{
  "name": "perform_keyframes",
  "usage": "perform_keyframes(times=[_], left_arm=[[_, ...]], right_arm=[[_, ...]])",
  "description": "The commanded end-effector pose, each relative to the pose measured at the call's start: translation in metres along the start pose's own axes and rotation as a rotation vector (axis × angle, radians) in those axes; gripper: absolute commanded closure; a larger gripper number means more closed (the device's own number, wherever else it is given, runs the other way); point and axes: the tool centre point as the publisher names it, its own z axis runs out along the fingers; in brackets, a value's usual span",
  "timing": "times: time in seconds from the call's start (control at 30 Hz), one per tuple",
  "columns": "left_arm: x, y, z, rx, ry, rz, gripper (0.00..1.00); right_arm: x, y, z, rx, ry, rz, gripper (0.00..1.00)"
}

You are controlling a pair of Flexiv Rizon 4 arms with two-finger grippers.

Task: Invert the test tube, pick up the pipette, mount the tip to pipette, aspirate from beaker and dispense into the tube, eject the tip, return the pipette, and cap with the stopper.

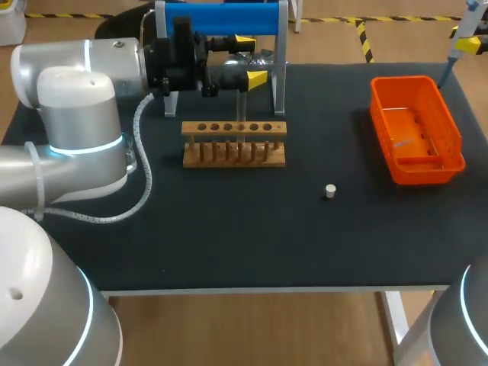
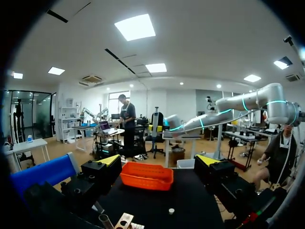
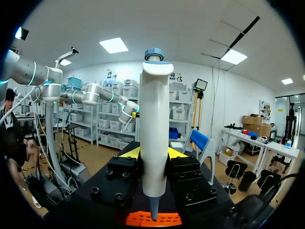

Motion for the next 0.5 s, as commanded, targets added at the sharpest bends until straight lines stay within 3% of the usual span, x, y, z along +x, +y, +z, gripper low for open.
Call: perform_keyframes(times=[0.03,0.27,0.5], left_arm=[[0.000,0.000,0.000,0.002,-0.002,0.001,0.00],[0.000,0.000,0.000,0.002,-0.002,0.001,0.00],[0.000,0.000,0.000,0.002,-0.002,0.001,0.00]], right_arm=[[0.000,0.001,0.000,0.004,-0.001,0.000,1.00],[0.025,0.010,0.024,0.050,-0.085,0.015,1.00],[0.058,0.014,0.070,0.068,-0.107,0.044,1.00]])
